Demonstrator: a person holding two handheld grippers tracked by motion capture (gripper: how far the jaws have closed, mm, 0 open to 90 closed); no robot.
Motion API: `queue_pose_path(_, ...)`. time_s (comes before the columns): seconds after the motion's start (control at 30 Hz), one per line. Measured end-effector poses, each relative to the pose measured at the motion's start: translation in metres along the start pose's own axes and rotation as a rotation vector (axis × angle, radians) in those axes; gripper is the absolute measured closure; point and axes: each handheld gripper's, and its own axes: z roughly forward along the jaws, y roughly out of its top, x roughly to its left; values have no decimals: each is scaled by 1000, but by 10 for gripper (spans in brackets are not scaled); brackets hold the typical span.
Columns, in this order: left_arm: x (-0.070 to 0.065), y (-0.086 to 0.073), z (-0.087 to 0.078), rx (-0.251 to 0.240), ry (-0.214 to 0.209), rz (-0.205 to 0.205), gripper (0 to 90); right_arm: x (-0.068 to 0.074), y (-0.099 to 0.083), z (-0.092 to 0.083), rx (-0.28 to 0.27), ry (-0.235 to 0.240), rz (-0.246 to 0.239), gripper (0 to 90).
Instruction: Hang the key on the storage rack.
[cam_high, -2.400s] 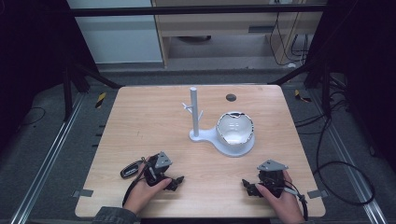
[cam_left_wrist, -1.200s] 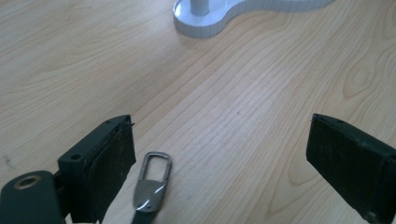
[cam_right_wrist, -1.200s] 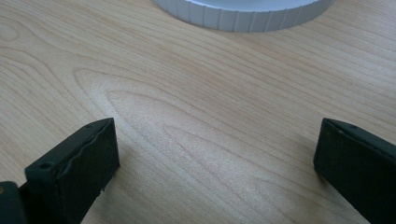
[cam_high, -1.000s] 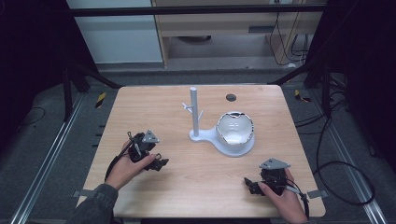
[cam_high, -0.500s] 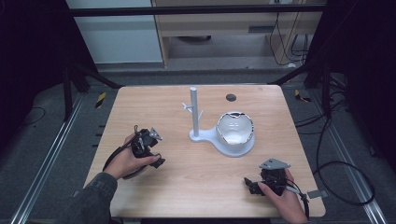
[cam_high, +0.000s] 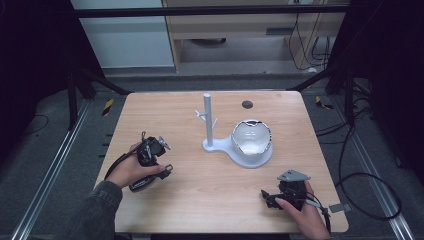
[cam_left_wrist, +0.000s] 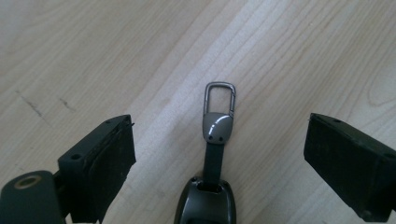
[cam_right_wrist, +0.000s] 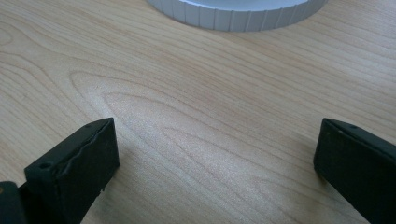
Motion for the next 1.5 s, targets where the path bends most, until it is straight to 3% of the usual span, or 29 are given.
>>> queue_pose_path(0.07, 2, -1, 2, 35, -21, 7, 70, 0, 0, 0, 0, 0, 0, 4)
queue_pose_path(0.17, 2, -1, 5, 50, -12, 11, 105, 0, 0, 0, 0, 1, 1, 4)
queue_pose_path(0.27, 2, 0, 6, 66, -12, 15, 179, 0, 0, 0, 0, 0, 1, 4)
queue_pose_path(0.57, 0, 0, 17, 192, -20, 72, 414, 0, 0, 0, 0, -1, 2, 5)
queue_pose_path(0.73, 1, 0, 19, 199, -24, 73, 471, 2, 0, 0, 2, -9, 10, 6)
queue_pose_path(0.9, -2, -1, 21, 226, -9, 107, 517, 2, 0, -1, 2, -7, 12, 6)
queue_pose_path(1.5, 5, 0, 27, 239, -21, 84, 679, 3, 0, -1, 2, -8, 17, 7)
